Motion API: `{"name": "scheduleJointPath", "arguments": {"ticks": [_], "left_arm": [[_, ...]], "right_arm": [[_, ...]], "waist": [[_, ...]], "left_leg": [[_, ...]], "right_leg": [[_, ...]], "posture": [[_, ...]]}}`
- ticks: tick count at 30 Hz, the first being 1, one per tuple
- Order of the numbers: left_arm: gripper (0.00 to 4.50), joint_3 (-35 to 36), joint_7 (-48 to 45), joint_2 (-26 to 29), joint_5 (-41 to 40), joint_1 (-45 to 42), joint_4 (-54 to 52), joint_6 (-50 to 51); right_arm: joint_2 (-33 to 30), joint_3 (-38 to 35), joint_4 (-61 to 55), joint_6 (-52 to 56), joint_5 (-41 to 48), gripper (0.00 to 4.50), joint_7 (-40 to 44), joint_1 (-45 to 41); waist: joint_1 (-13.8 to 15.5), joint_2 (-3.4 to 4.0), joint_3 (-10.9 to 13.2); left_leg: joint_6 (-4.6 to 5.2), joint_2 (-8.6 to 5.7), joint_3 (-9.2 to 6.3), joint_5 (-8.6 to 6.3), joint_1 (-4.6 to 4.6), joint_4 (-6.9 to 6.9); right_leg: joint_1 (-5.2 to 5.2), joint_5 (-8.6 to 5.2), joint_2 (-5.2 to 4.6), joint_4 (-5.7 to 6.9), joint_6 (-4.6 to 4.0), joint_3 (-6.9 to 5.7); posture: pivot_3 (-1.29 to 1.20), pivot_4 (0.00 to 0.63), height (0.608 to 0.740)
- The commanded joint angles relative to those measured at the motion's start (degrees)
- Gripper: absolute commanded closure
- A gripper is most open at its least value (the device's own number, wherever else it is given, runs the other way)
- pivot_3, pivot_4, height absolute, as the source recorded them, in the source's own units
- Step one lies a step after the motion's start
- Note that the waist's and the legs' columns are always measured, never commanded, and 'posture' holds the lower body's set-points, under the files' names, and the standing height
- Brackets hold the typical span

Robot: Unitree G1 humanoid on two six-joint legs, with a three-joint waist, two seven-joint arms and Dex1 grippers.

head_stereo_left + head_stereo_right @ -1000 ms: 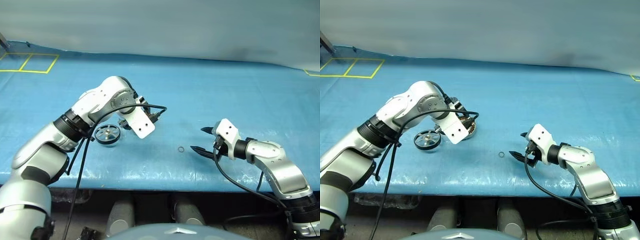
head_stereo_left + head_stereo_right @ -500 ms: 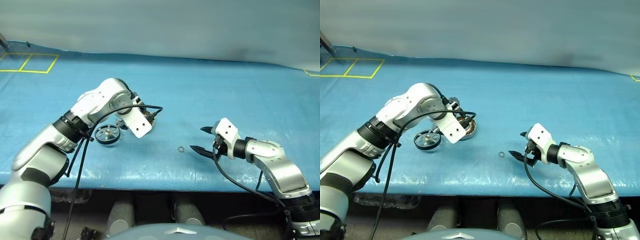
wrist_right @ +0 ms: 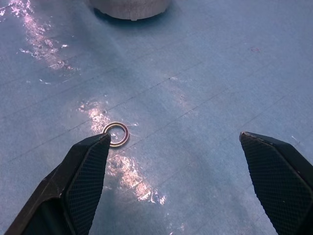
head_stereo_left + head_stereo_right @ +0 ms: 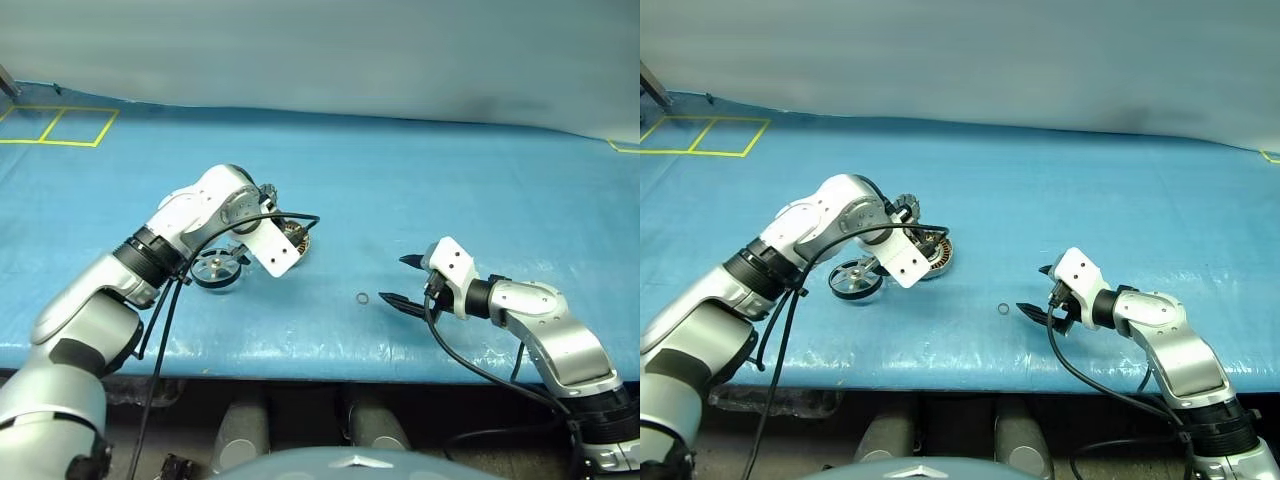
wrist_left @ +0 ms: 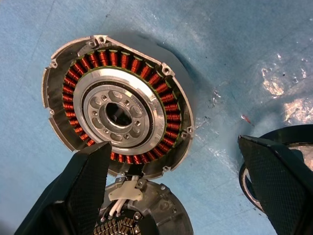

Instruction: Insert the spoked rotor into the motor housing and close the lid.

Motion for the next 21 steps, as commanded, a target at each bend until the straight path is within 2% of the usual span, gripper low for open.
{"name": "scheduleJointPath", "arguments": {"ticks": [1, 21], "left_arm": [[0.0, 1.1, -0.3, -0.3, 0.4, -0.5, 0.2, -0.2], [0.0, -0.2, -1.5, -2.4, 1.6, -0.4, 2.3, -1.4]], "right_arm": [[-0.1, -0.6, -1.8, -0.2, 0.5, 0.05, -0.1, -0.7], [0.9, -0.8, -2.6, -0.8, -0.1, 0.05, -2.0, 0.0]], "waist": [[0.0, 0.0, 0.0], [0.0, 0.0, 0.0]], "left_leg": [[0.0, 0.0, 0.0, 0.0, 0.0, 0.0], [0.0, 0.0, 0.0, 0.0, 0.0, 0.09]], "right_leg": [[0.0, 0.0, 0.0, 0.0, 0.0, 0.0], [0.01, 0.02, 0.0, 0.06, 0.03, 0.01]], "posture": [[0.0, 0.15, 0.74], [0.0, 0.15, 0.74]]}}
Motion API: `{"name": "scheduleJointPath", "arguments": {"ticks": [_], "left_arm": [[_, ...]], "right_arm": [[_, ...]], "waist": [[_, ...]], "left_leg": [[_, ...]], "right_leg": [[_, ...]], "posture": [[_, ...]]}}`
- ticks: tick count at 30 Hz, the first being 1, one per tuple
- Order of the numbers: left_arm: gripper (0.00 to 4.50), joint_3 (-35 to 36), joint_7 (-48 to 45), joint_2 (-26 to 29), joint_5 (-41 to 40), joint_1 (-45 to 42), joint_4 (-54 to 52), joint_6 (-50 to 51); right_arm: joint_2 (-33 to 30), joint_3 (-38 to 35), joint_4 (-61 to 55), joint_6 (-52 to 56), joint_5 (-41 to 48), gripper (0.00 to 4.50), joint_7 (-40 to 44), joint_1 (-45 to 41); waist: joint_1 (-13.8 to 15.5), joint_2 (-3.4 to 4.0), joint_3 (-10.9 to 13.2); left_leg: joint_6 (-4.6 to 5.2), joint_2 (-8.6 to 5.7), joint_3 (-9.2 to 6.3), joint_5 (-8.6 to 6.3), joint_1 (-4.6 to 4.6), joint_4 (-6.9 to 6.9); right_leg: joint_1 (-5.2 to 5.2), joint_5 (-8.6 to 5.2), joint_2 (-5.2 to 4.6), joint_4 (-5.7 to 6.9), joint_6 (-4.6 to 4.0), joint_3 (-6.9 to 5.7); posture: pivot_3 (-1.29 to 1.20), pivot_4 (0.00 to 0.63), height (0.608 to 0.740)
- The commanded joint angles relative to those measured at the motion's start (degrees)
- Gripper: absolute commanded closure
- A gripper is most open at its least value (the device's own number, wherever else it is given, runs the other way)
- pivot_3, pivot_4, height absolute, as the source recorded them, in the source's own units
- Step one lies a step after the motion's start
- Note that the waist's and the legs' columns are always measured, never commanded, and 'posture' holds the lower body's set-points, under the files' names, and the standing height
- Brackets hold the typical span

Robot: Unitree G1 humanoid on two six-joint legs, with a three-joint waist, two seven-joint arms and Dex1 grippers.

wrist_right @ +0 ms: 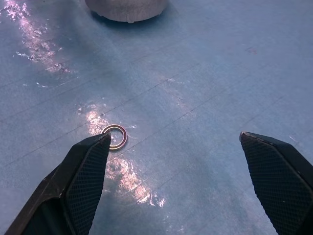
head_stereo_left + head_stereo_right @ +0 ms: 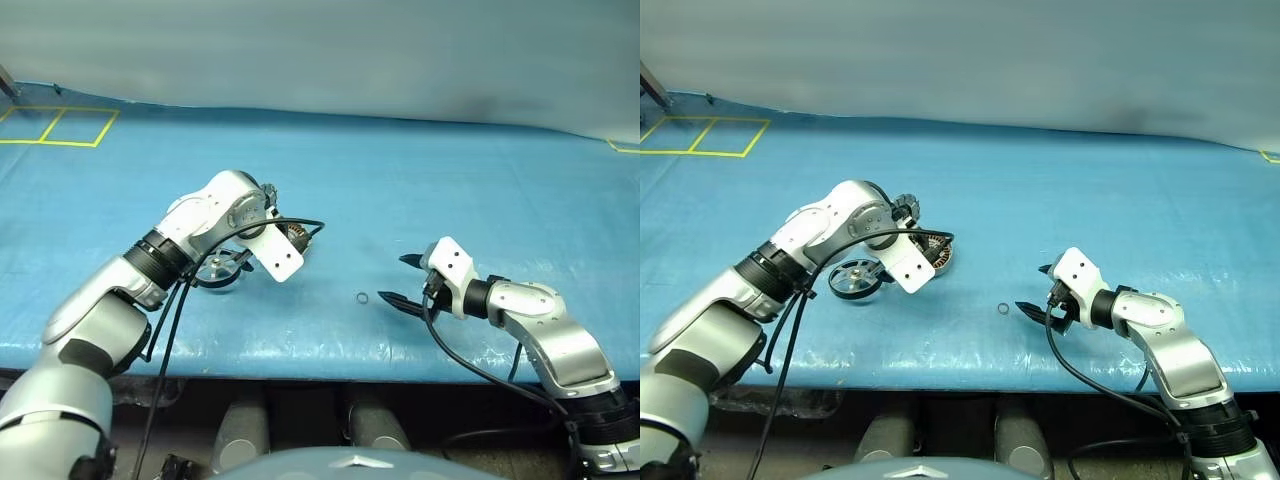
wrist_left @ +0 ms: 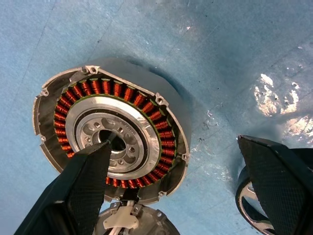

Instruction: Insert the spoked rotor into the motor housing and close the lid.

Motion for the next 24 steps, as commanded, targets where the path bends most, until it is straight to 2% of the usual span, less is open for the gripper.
{"name": "scheduleJointPath", "arguments": {"ticks": [1, 4, 15, 20, 24], "left_arm": [[0.0, 0.2, 0.3, -0.5, 0.9, -0.9, 0.4, -1.0], [0.53, 0.3, 0.7, -0.9, 1.5, -0.8, 1.3, -1.1], [0.53, -0.2, 1.4, -2.2, 2.2, -0.1, 3.2, -1.5], [2.1, -0.6, 2.8, -2.9, 3.0, 0.1, 5.3, -2.1], [2.1, -0.7, 2.8, -2.8, 3.2, -0.4, 6.8, -3.6]], "right_arm": [[0.2, -0.7, -2.5, -0.8, 0.2, 0.05, -0.5, -0.2], [0.2, -0.8, -2.8, -0.8, 0.2, 0.0, -0.8, 0.2], [0.7, -0.7, -3.3, -1.0, 0.1, 0.0, -1.6, 0.2], [1.0, -0.8, -3.6, -1.1, 0.0, 0.0, -2.1, 0.3], [1.4, -0.9, -3.6, -1.3, -0.2, 0.0, -2.6, 0.5]], "waist": [[0.0, 0.0, 0.0], [0.0, 0.0, 0.0], [0.0, 0.0, 0.0], [-0.1, 0.03, 0.0], [-0.1, 0.12, -0.1]], "left_leg": [[0.0, 0.0, 0.0, 0.0, -0.01, 0.01], [0.01, 0.0, 0.0, -0.01, -0.01, 0.01], [0.01, 0.0, 0.0, -0.01, -0.01, 0.04], [0.04, 0.0, 0.0, -0.03, 0.02, 0.05], [0.04, 0.0, 0.0, -0.02, 0.09, 0.08]], "right_leg": [[0.0, 0.0, 0.0, 0.0, 0.0, 0.0], [0.0, 0.0, 0.0, 0.0, 0.0, 0.01], [0.01, 0.01, 0.0, 0.01, 0.02, 0.01], [0.05, 0.02, 0.0, 0.01, 0.03, 0.02], [0.12, 0.02, 0.01, 0.02, 0.02, 0.02]], "posture": [[0.0, 0.15, 0.74], [0.0, 0.15, 0.74], [0.0, 0.15, 0.74], [0.0, 0.15, 0.74], [0.0, 0.15, 0.74]]}}
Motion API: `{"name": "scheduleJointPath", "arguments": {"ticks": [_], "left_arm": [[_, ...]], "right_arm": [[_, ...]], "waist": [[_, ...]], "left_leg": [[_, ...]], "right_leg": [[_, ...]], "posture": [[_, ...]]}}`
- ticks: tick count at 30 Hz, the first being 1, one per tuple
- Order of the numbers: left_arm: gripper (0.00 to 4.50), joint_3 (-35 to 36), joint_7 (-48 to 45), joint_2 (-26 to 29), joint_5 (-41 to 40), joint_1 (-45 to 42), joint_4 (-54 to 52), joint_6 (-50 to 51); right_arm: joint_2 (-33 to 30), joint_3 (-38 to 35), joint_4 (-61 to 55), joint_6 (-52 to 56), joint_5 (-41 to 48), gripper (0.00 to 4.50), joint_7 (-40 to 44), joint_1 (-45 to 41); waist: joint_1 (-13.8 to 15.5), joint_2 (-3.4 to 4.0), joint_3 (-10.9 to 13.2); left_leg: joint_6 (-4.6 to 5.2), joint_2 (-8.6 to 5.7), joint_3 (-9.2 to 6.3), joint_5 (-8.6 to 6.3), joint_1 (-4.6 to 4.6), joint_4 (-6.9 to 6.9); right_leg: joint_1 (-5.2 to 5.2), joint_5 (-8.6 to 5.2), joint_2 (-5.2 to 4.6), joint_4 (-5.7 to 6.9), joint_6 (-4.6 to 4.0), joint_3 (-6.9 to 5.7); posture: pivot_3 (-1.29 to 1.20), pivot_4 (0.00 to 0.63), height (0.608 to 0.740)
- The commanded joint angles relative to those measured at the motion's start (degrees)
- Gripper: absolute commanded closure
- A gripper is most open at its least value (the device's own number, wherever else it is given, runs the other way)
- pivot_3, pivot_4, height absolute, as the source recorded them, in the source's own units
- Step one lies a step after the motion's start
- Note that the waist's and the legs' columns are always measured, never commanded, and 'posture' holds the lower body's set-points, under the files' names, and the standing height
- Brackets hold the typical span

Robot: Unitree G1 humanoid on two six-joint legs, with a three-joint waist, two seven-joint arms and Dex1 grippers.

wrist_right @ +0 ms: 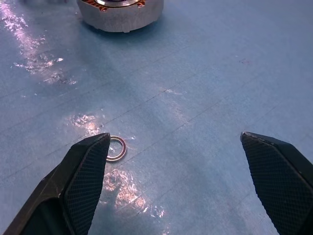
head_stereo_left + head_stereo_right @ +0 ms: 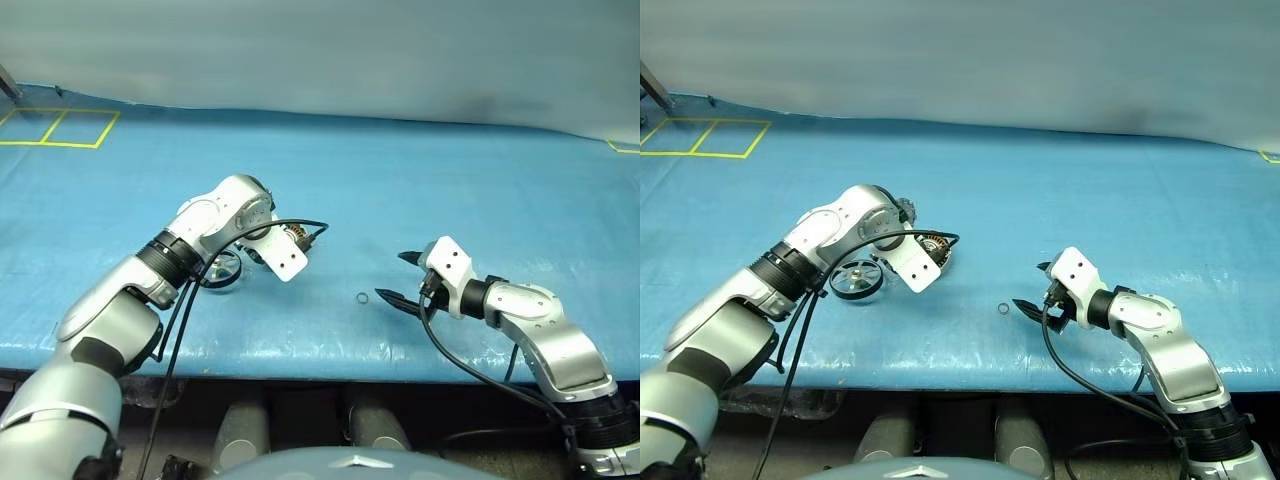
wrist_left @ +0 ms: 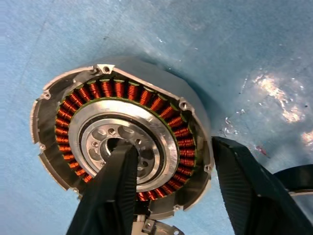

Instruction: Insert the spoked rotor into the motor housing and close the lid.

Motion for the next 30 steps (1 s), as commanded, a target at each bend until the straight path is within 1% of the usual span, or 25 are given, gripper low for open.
{"name": "scheduleJointPath", "arguments": {"ticks": [1, 2, 7, 14, 21, 27, 30], "left_arm": [[2.26, -0.6, 0.0, 0.0, 0.4, 0.0, 2.1, -1.8], [2.42, -0.6, 0.1, 0.1, 0.5, -0.1, 2.6, -2.2], [2.42, -0.3, 1.4, 0.1, -0.1, -0.8, 5.6, -5.6], [2.42, 0.3, 5.1, -0.7, -2.0, -3.7, 11.0, -14.7], [2.42, 0.7, 11.0, -2.2, -2.8, -8.8, 16.7, -27.8], [2.42, -0.4, 19.3, -4.0, -1.2, -12.9, 20.0, -41.7], [2.42, -1.1, 21.7, -5.2, -0.9, -14.6, 22.0, -46.2]], "right_arm": [[0.2, -0.9, -1.8, -1.3, -0.1, 0.0, -0.6, -0.2], [0.3, -1.0, -1.8, -1.4, -0.1, 0.0, -0.8, -0.1], [1.0, -1.0, -1.4, -1.9, -0.3, 0.0, -1.5, -0.2], [2.3, -1.4, -1.0, -3.4, -0.5, 0.0, -2.9, 0.5], [4.0, -2.3, -1.6, -5.3, -0.8, 0.0, -5.3, 2.8], [5.2, -3.8, -2.2, -7.2, -1.0, 0.0, -7.6, 5.4], [6.0, -4.0, -2.7, -8.0, -1.0, 0.0, -8.6, 6.9]], "waist": [[-0.1, 0.02, 0.0], [-0.1, 0.03, 0.0], [-0.1, 0.08, -0.1], [0.0, 0.09, -0.1], [0.8, 0.07, -0.1], [0.9, 0.06, 0.0], [0.9, 0.03, 0.0]], "left_leg": [[0.0, 0.0, 0.02, 0.0, 0.02, 0.01], [0.0, 0.0, 0.03, 0.0, 0.03, 0.02], [0.01, 0.0, 0.04, 0.01, 0.12, 0.05], [0.05, -0.02, 0.05, 0.03, 0.13, 0.11], [0.06, -0.07, 0.05, 0.03, -0.05, 0.13], [0.12, -0.09, -0.02, 0.0, -0.6, 0.15], [0.16, -0.11, -0.02, -0.03, -0.64, 0.14]], "right_leg": [[0.01, 0.0, 0.0, 0.01, 0.0, 0.03], [0.02, 0.0, 0.0, 0.01, 0.0, 0.05], [0.1, 0.01, 0.0, 0.05, 0.0, 0.07], [0.11, 0.02, 0.0, 0.12, 0.01, 0.1], [0.0, 0.06, -0.02, 0.05, 0.09, 0.12], [-0.37, 0.32, -0.03, -0.17, 0.31, 0.08], [-0.4, 0.46, -0.03, -0.22, 0.29, 0.08]], "posture": [[0.0, 0.15, 0.74], [0.0, 0.15, 0.74], [0.0, 0.15, 0.74], [0.0, 0.15, 0.74], [0.0, 0.15, 0.74], [0.0, 0.15, 0.74], [0.0, 0.15, 0.74]]}}
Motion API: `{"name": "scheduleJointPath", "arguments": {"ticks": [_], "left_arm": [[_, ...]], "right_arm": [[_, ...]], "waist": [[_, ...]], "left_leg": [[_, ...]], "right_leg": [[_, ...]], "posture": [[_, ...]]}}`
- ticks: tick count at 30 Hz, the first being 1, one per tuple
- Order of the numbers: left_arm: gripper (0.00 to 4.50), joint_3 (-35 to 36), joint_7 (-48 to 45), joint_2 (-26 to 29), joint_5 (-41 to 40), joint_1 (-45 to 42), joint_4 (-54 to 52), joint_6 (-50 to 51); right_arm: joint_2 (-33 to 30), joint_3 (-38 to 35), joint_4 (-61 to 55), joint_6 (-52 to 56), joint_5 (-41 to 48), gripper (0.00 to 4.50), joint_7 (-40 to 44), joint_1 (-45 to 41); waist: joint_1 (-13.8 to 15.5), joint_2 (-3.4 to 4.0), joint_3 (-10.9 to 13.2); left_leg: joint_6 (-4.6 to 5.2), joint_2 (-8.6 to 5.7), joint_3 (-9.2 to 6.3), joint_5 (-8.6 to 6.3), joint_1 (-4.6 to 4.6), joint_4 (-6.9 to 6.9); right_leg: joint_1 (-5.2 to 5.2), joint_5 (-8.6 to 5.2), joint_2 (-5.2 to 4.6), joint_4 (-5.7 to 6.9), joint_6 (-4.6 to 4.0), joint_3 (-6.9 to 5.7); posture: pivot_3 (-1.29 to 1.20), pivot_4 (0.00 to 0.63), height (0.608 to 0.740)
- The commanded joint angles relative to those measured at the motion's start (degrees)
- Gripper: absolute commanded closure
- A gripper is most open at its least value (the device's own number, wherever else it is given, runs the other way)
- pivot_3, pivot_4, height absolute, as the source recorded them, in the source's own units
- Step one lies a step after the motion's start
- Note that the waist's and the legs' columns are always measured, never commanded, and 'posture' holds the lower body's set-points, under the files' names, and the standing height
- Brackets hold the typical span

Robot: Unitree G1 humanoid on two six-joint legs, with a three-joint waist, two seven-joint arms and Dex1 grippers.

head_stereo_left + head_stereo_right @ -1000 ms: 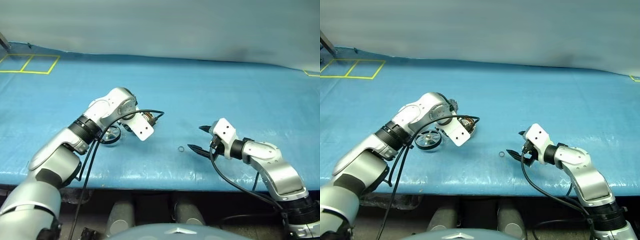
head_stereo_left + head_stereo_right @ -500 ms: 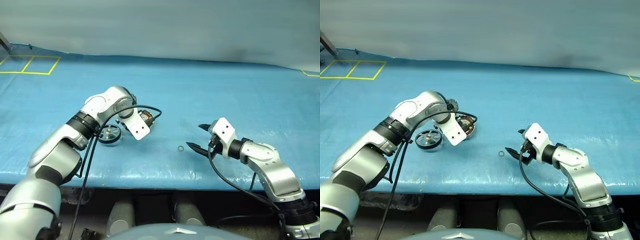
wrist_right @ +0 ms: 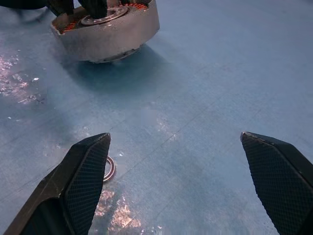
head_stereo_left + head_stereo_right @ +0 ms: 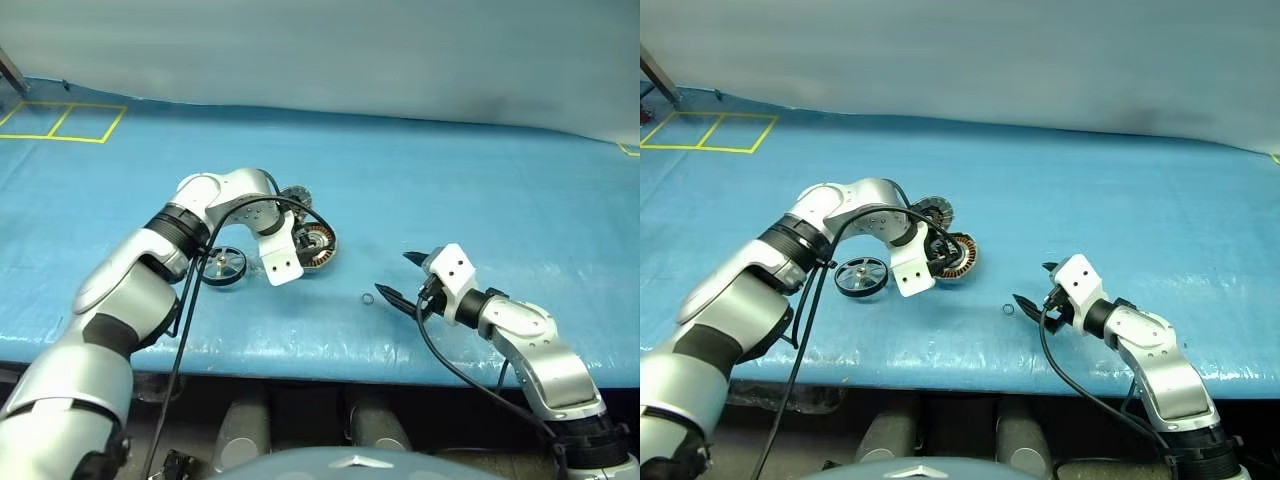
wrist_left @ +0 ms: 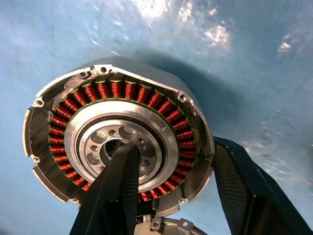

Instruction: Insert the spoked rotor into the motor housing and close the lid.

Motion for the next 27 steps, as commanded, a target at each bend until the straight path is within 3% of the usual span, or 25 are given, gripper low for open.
{"name": "scheduleJointPath", "arguments": {"ticks": [1, 13, 18, 27], "left_arm": [[2.42, 0.5, 4.3, -0.7, 0.3, -4.4, 1.4, -5.9], [2.42, -5.6, 14.1, -2.8, 10.4, -10.9, 5.9, -20.1], [2.42, -7.3, 18.1, -2.9, 15.2, -13.0, 7.0, -21.0], [2.42, -9.5, 20.6, -3.2, 17.0, -12.5, 8.0, -23.9]], "right_arm": [[0.8, -1.6, -2.7, -1.9, -0.2, 0.0, -1.4, 1.4], [4.8, -2.3, -4.8, -4.9, -1.4, 0.0, -5.8, 6.9], [5.6, -2.4, -4.5, -6.2, -1.7, 0.0, -6.6, 7.9], [6.6, -2.3, -3.8, -7.6, -2.0, 0.0, -7.6, 8.1]], "waist": [[-0.1, 0.0, 0.0], [-0.1, -0.01, 0.0], [-0.1, -0.02, 0.0], [-0.1, -0.03, 0.0]], "left_leg": [[0.0, 0.0, 0.0, 0.0, 0.01, -0.01], [0.0, 0.0, 0.05, 0.0, 0.03, 0.09], [0.0, -0.01, 0.04, 0.0, 0.02, 0.08], [0.0, 0.0, 0.04, 0.0, 0.03, 0.07]], "right_leg": [[0.0, -0.03, 0.0, 0.0, 0.04, 0.0], [0.03, -0.27, 0.0, 0.01, -0.02, 0.06], [0.02, -0.27, 0.0, 0.01, -0.01, 0.06], [0.03, -0.27, 0.0, 0.01, -0.01, 0.05]], "posture": [[0.0, 0.15, 0.74], [0.0, 0.15, 0.74], [0.0, 0.15, 0.74], [0.0, 0.15, 0.74]]}}
